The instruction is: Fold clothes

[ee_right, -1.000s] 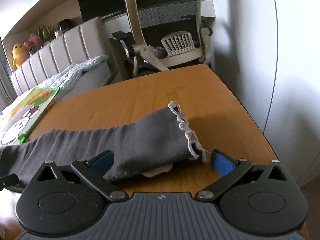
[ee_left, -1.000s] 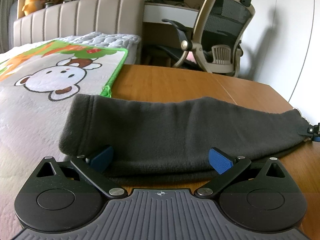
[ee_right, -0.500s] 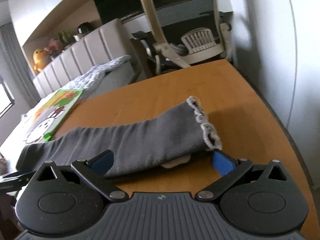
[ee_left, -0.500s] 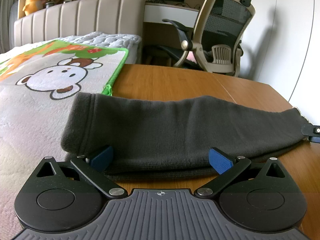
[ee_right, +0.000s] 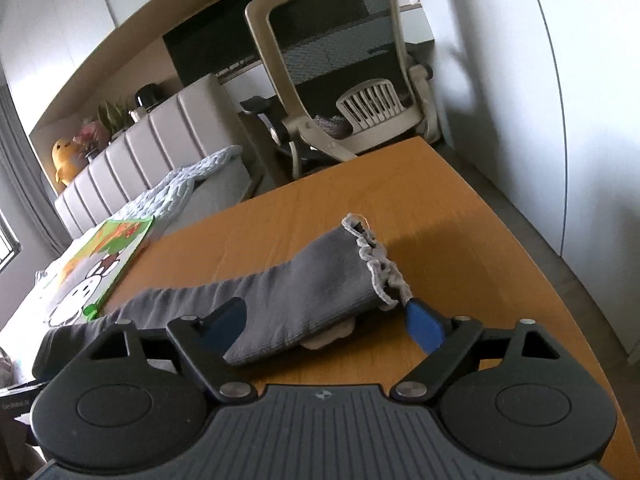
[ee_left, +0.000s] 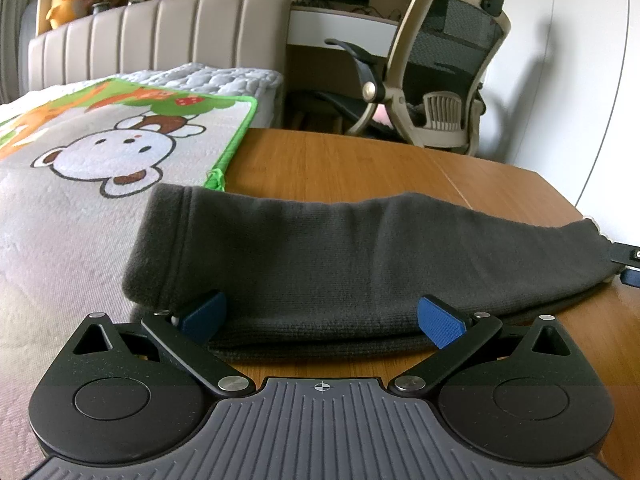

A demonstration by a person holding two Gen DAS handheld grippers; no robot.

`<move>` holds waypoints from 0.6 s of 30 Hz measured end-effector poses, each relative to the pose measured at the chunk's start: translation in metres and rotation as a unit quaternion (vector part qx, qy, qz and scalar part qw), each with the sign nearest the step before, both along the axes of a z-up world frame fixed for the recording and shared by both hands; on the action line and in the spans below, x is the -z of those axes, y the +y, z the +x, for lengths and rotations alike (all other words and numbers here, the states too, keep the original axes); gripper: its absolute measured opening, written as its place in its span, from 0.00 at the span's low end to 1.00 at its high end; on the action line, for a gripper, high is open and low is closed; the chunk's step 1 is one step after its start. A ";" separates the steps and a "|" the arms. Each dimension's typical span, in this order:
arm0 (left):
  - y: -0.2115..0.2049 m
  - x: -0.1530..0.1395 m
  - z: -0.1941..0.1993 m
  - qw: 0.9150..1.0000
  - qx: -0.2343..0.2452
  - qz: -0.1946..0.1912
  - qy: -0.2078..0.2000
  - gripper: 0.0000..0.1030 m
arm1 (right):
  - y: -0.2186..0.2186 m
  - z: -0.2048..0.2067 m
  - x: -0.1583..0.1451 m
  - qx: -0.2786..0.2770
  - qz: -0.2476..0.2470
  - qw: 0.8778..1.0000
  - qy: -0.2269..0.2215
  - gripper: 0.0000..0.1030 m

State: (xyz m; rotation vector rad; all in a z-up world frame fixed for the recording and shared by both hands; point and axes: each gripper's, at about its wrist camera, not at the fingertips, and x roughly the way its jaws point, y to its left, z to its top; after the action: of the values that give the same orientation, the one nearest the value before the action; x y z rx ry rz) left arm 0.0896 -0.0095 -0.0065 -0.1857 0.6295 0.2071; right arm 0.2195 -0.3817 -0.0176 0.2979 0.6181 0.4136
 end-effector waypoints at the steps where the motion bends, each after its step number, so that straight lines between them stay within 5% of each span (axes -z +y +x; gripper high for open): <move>1: 0.000 0.000 0.000 1.000 0.000 0.000 0.000 1.00 | 0.002 -0.001 0.000 -0.004 -0.004 1.000 -0.004 0.85; 18: -0.015 0.001 0.003 0.999 -0.050 0.019 -0.002 1.00 | 0.005 0.005 0.004 -0.002 -0.015 1.000 0.020 1.00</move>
State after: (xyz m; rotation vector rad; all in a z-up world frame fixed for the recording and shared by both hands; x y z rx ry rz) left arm 0.0930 -0.0249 -0.0075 -0.1808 0.6116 0.3155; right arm 0.2240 -0.3765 -0.0212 0.2761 0.6634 0.4034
